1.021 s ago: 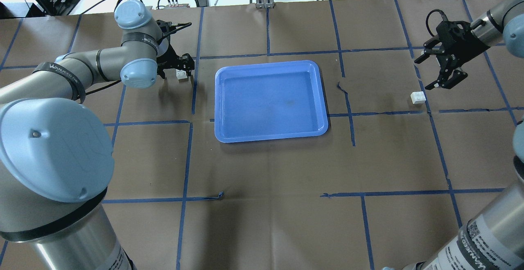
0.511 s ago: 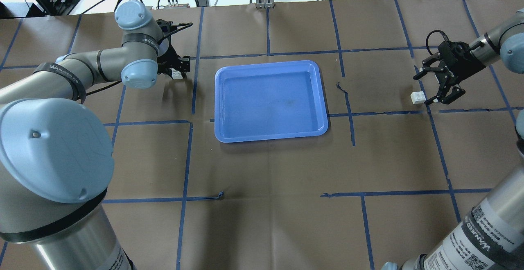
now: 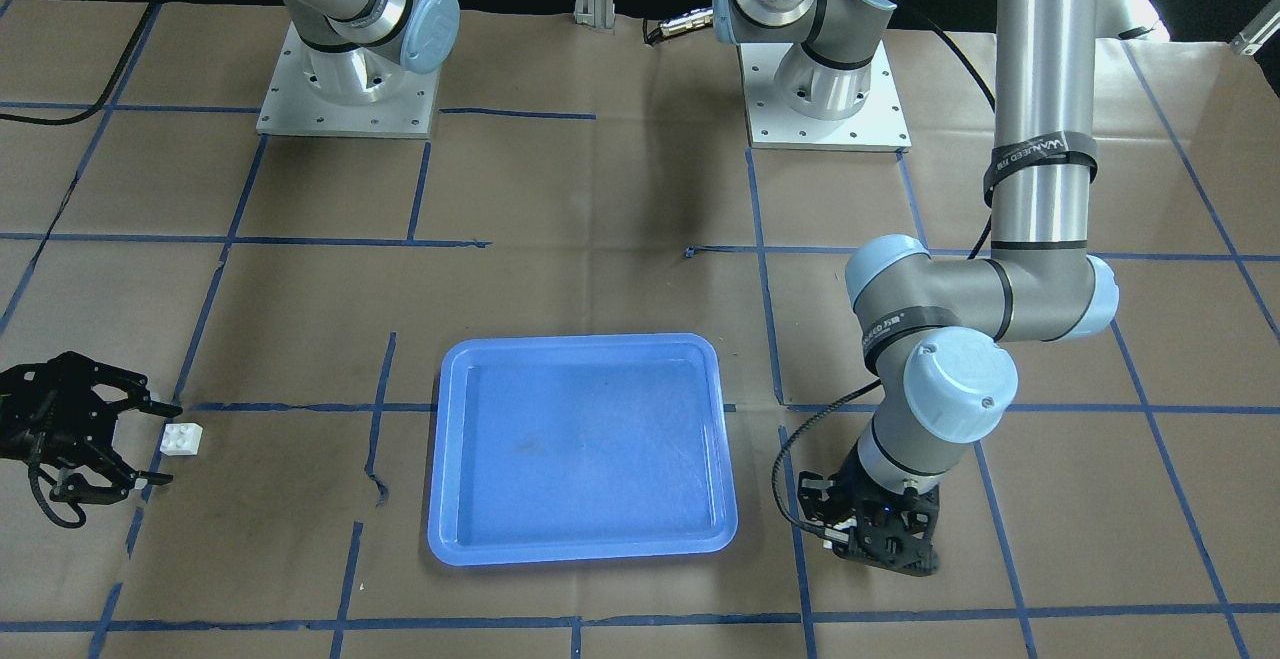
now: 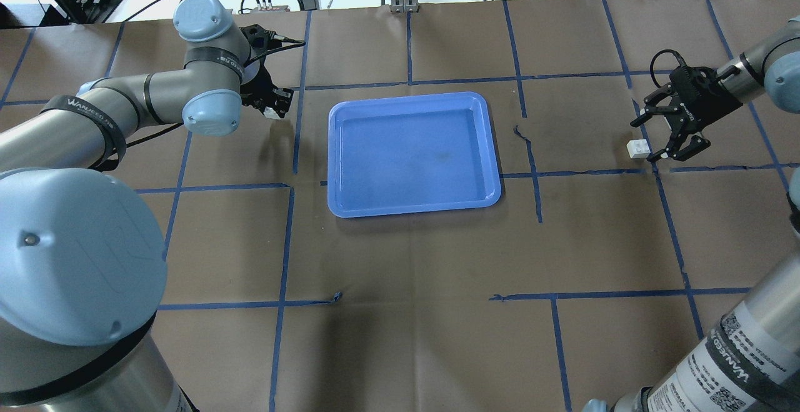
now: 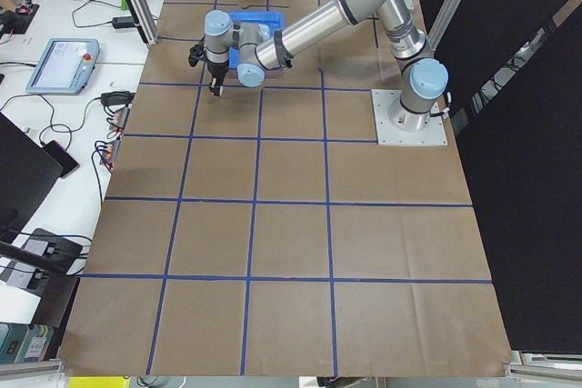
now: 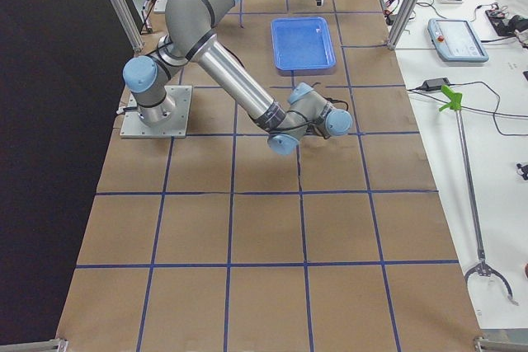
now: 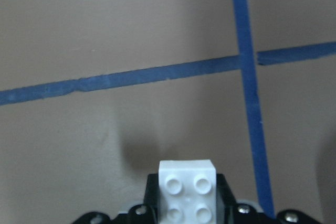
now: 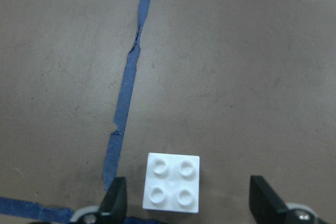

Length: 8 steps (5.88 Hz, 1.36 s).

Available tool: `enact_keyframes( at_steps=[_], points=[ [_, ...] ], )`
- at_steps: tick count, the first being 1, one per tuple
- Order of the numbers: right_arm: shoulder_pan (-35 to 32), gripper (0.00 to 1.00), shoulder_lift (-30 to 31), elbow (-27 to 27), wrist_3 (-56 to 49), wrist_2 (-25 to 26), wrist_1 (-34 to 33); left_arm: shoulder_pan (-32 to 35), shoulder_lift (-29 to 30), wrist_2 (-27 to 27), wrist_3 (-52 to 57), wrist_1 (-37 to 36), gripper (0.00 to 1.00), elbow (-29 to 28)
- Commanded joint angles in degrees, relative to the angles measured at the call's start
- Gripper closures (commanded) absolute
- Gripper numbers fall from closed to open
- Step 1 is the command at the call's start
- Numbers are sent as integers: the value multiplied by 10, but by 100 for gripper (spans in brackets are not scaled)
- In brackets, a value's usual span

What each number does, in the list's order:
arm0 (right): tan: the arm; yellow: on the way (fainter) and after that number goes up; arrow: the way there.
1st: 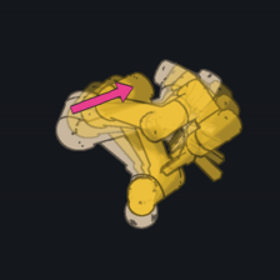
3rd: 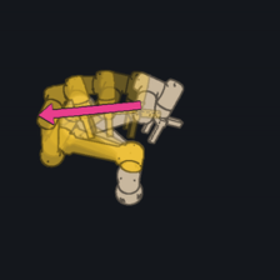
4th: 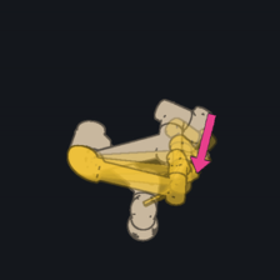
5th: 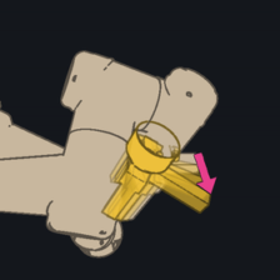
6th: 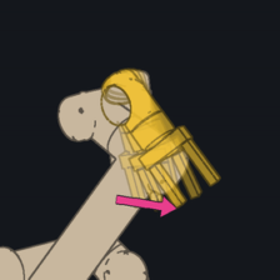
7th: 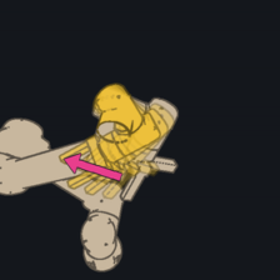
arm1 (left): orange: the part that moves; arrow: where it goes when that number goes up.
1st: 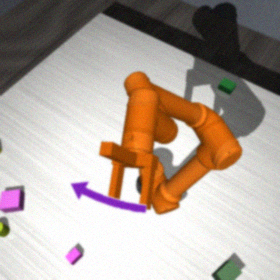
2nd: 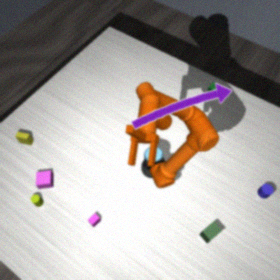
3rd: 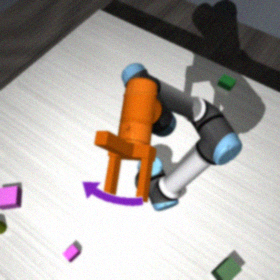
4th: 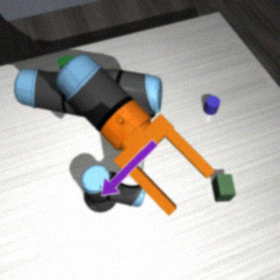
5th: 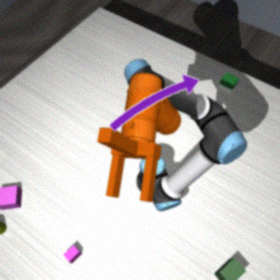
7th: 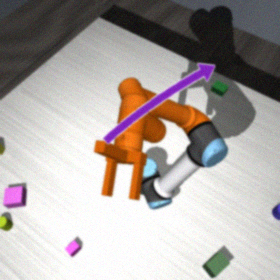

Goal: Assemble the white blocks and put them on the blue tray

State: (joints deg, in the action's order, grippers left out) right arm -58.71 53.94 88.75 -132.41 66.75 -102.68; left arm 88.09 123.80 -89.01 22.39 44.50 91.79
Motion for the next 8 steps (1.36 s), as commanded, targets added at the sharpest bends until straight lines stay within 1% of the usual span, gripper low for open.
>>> enact_keyframes(
  at_steps=[1,2,3,4,5,6,7,8],
  points=[
    [0,56,2,-1,0,1,-2,69,-35,3,187,21,99,10],
    [0,69,2,-7,0,1,-2,107,-48,4,254,34,99,9],
    [0,73,6,-9,1,-1,-2,139,-44,12,320,46,99,10],
    [-1,73,24,-12,7,-4,-1,173,-37,13,422,45,96,14],
    [-10,73,57,-14,10,-5,0,181,-33,15,455,45,96,19],
    [-21,73,82,-9,32,-55,7,190,-18,36,510,44,96,18],
    [-32,73,102,-3,65,-85,32,193,-14,38,512,40,96,18],
    [-55,73,125,18,93,-86,32,197,5,38,508,35,91,16]
  ],
)
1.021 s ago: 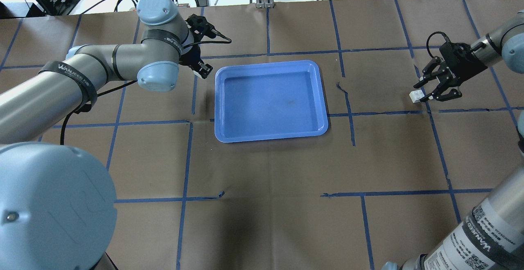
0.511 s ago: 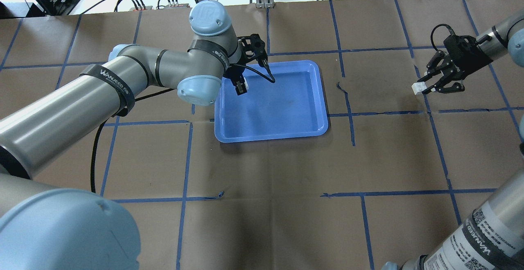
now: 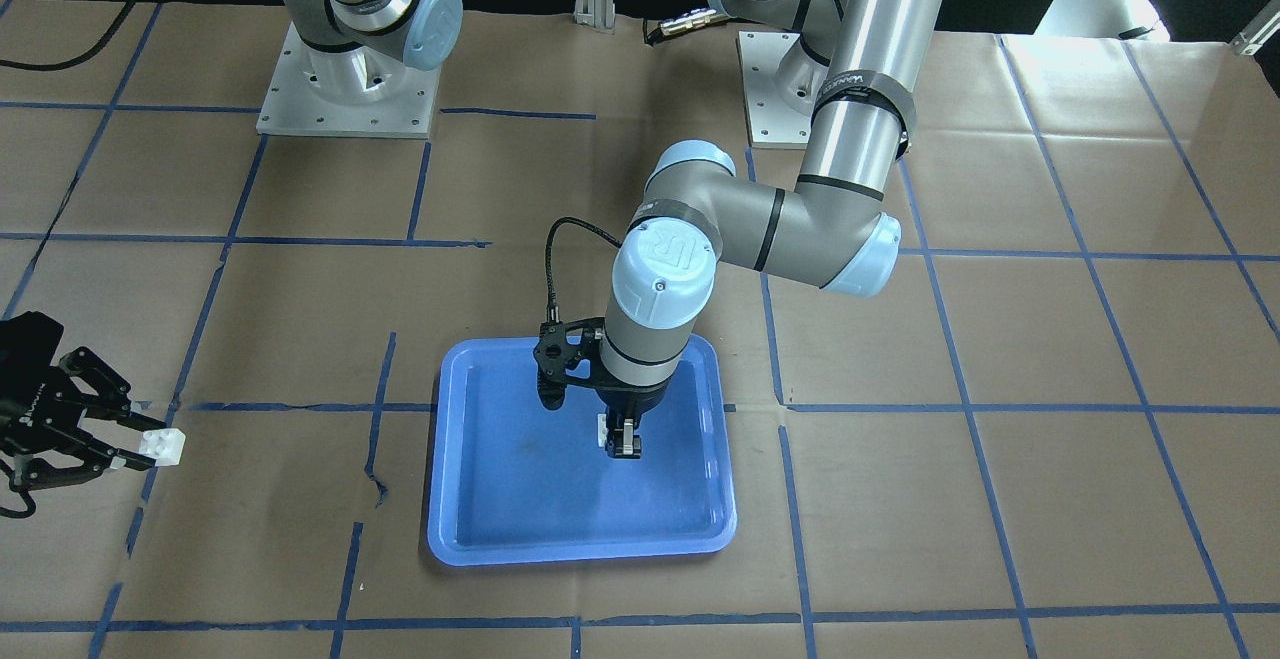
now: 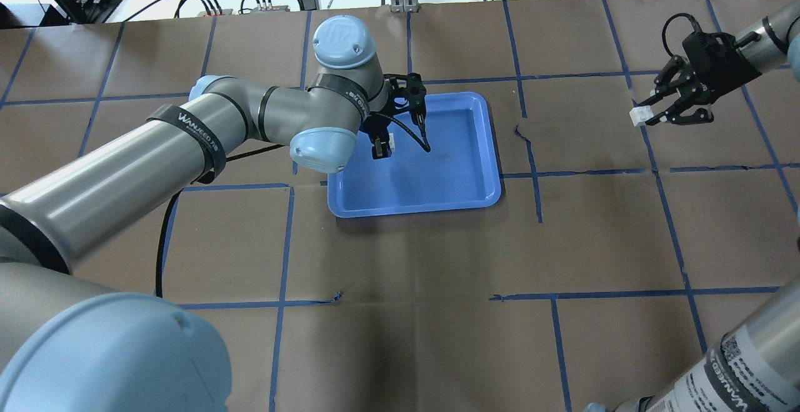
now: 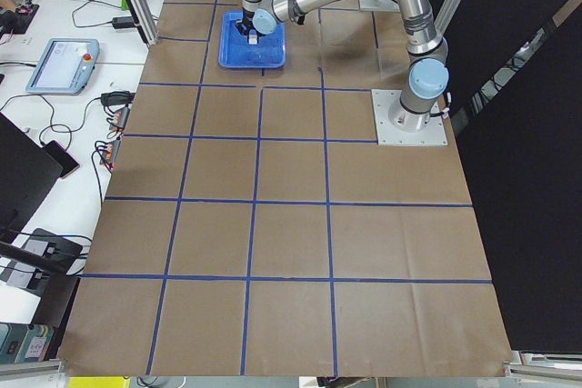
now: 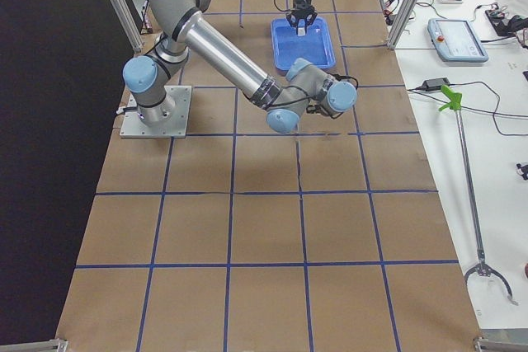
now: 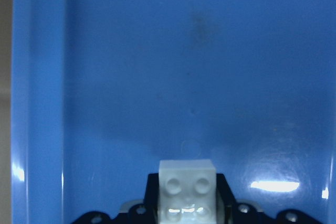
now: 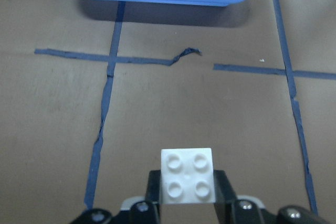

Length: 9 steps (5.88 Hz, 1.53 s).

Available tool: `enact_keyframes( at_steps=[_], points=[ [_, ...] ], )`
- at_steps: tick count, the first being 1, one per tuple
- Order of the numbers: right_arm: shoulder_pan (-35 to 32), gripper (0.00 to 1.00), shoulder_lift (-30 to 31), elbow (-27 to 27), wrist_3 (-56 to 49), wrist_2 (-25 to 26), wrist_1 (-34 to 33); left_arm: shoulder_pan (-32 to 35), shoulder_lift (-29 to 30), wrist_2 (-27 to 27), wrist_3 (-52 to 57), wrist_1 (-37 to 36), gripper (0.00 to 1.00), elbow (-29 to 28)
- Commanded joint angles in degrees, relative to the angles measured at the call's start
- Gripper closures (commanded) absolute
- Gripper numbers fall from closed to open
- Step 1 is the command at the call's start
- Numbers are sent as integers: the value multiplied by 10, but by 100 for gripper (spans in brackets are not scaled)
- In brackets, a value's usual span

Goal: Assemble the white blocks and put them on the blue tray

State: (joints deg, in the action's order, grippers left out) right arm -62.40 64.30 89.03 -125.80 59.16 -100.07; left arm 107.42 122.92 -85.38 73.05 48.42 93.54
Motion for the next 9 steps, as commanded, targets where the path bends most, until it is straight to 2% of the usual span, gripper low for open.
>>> enact_keyframes(
  at_steps=[1,2,3,5,7,8,9],
  points=[
    [-26,73,53,49,43,-12,5,6,17,2,1,-4,90,1],
    [-26,73,62,70,43,-13,-5,7,22,2,1,-4,52,1],
    [-27,73,61,70,43,-20,-5,7,22,10,1,-3,2,1],
    [-27,73,61,73,43,-24,-5,-2,-2,14,-1,13,1,-13],
    [-43,73,64,74,48,-24,-5,-38,-85,13,-2,150,1,-17],
    [-80,73,64,73,85,-25,-7,-50,-134,11,-5,223,1,-18],
    [-123,73,65,77,123,-24,-49,-78,-176,10,-8,286,1,-21]
  ],
)
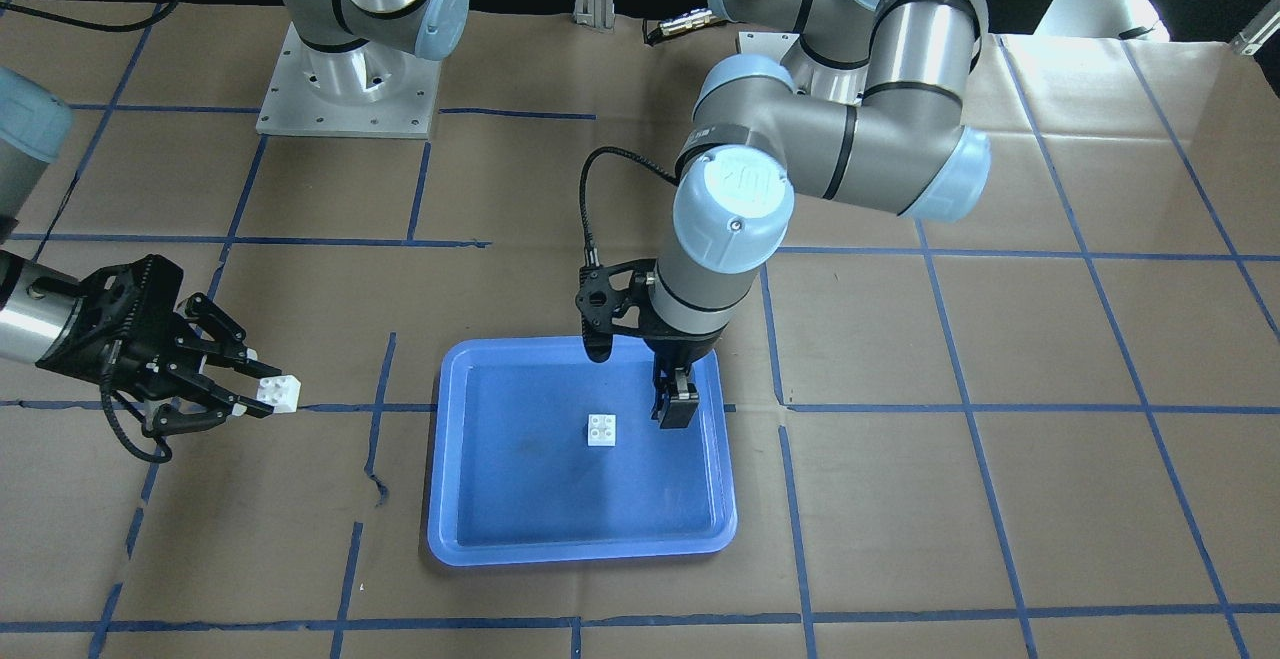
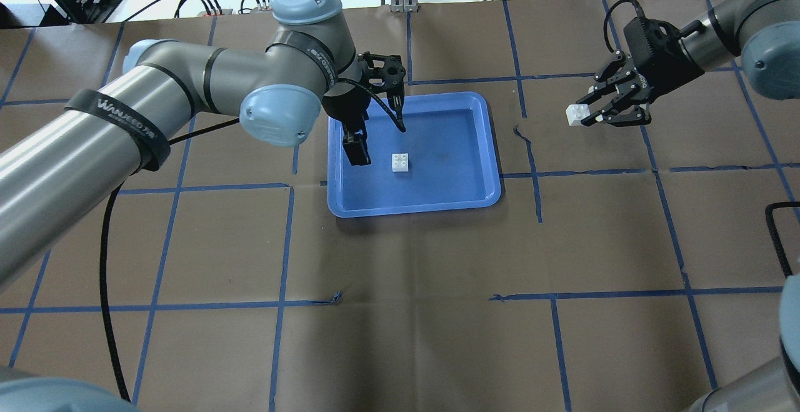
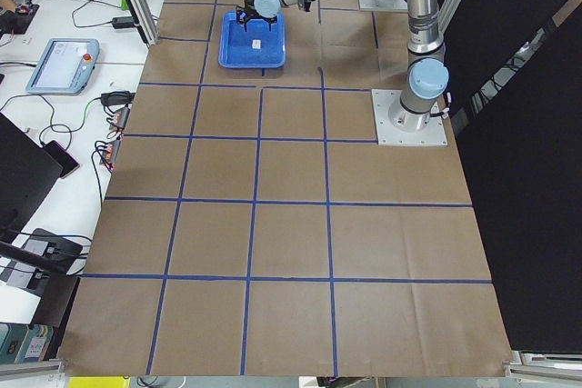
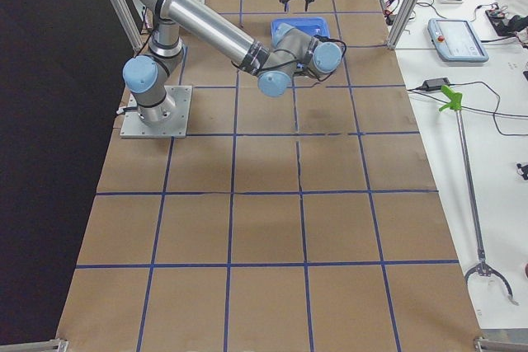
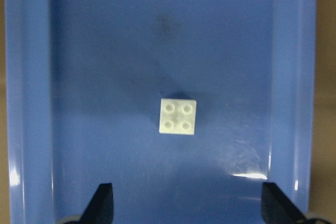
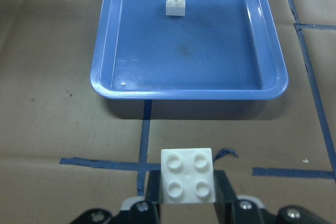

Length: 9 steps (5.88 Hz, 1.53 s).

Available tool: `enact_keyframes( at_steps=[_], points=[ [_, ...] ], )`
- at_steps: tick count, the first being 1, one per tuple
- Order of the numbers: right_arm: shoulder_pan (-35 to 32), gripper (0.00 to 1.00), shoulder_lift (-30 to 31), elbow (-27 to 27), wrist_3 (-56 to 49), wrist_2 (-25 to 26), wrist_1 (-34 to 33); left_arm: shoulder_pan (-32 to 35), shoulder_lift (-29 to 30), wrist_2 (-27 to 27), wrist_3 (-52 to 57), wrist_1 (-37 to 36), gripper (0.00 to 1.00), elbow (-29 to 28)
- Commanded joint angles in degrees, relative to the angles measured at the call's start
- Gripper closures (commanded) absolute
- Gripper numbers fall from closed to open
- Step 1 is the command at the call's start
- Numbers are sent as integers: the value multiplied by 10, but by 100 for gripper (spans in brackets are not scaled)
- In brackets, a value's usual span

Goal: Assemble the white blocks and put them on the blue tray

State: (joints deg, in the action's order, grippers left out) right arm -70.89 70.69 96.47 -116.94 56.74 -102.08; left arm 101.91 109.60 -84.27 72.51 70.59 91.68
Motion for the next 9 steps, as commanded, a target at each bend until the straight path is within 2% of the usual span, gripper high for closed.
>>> enact_keyframes(
  at_steps=[1,2,3,4,5,6,9],
  points=[
    [-91,73,1,12,119,0,-82,-41,-88,-2,-3,122,1,-3],
    [-159,73,-4,26,198,0,-157,-43,-131,-4,-34,133,1,-1],
    [-209,73,-20,53,263,0,-254,-43,-142,-5,-87,137,1,0],
    [-232,73,-48,78,307,0,-343,-49,-148,-20,-135,137,1,3],
    [-234,73,-79,99,323,0,-401,-57,-156,-52,-248,136,1,-9],
    [-235,73,-101,108,324,0,-430,-73,-188,-53,-391,134,1,-14],
    [-241,73,-125,107,329,0,-457,-77,-211,-73,-755,150,1,-8]
  ],
)
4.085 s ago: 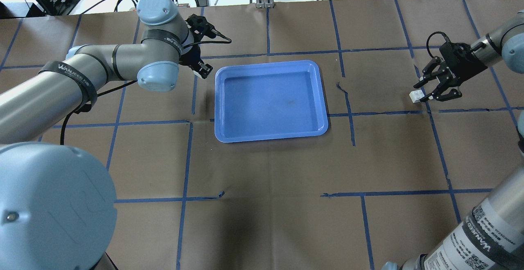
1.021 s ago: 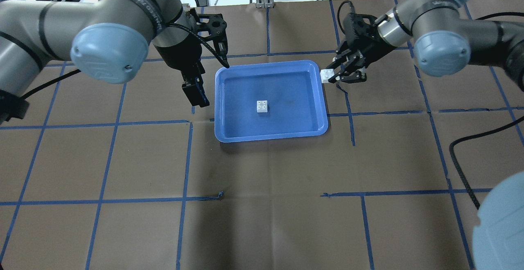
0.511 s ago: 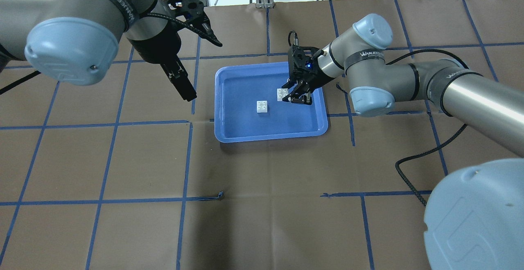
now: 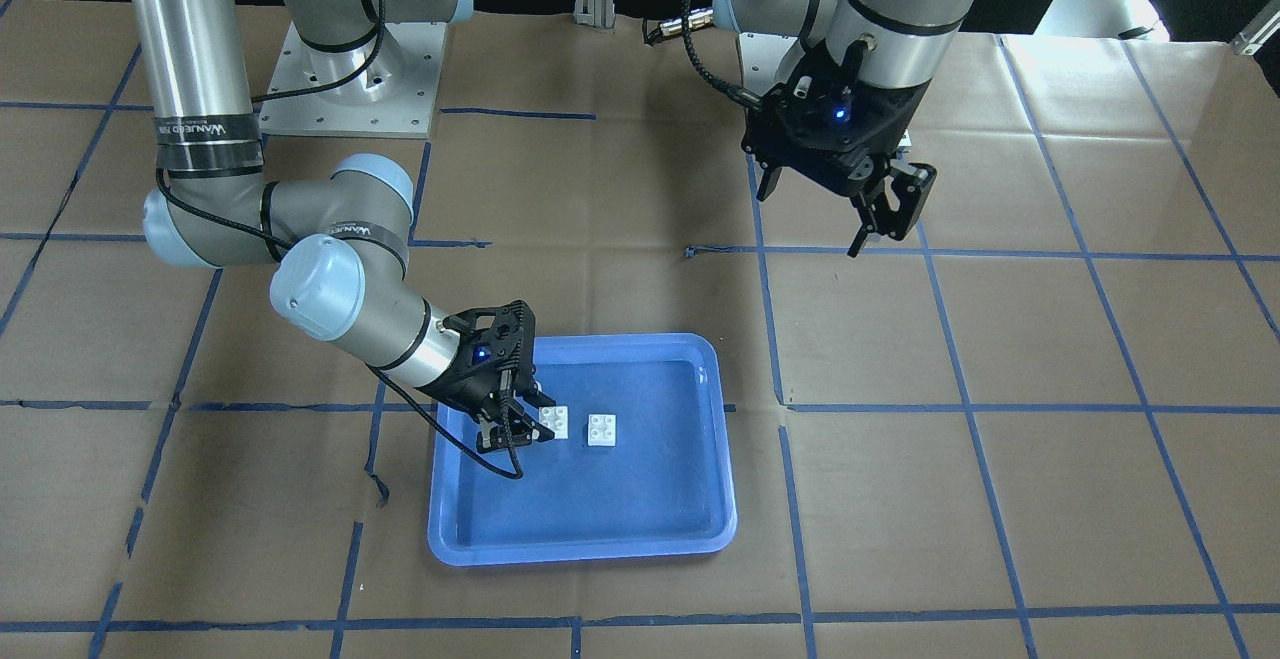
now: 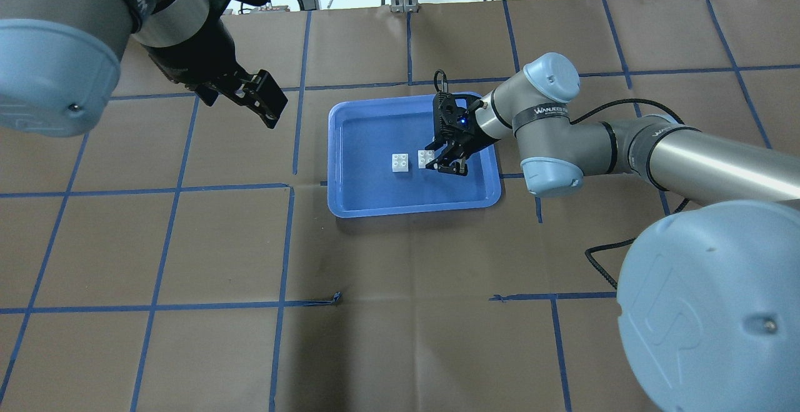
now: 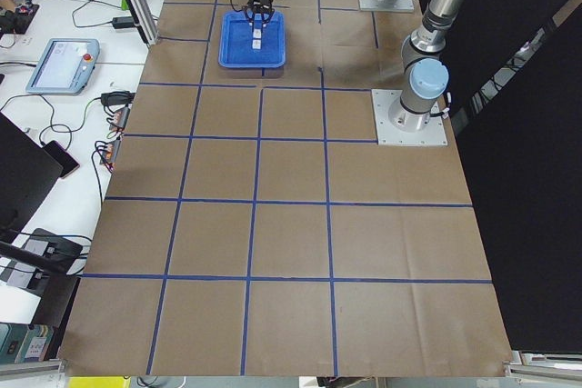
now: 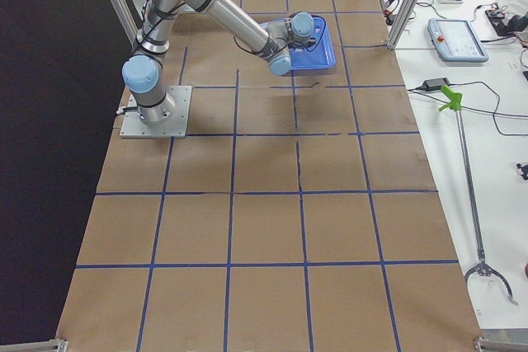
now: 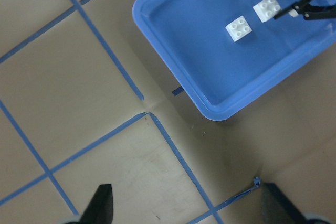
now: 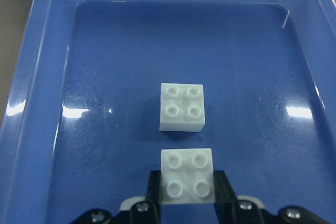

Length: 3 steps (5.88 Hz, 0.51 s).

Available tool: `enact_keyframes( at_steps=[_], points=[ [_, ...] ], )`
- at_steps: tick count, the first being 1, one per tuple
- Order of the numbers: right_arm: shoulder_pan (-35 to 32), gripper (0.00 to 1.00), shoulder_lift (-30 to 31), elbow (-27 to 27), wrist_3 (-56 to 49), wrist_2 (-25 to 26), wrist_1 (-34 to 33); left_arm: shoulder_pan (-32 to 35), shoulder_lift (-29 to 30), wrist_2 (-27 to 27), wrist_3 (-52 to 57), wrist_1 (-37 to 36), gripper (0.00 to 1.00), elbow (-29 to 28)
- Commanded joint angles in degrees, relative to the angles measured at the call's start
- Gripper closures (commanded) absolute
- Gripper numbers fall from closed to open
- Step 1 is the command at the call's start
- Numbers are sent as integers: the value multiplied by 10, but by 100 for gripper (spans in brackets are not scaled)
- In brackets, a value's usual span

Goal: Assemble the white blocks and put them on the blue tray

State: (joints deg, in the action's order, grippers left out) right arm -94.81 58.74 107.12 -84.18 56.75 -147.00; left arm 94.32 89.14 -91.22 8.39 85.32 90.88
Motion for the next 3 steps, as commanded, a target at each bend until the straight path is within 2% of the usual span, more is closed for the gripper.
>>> enact_keyframes(
  at_steps=[1,3],
  points=[
    [-14,73,-7,-2,22,-1,-13,-1,-7,-2,-172,2,1,-1],
    [-16,73,-13,-3,31,0,-18,-1,-7,-2,-181,0,1,-1]
  ],
)
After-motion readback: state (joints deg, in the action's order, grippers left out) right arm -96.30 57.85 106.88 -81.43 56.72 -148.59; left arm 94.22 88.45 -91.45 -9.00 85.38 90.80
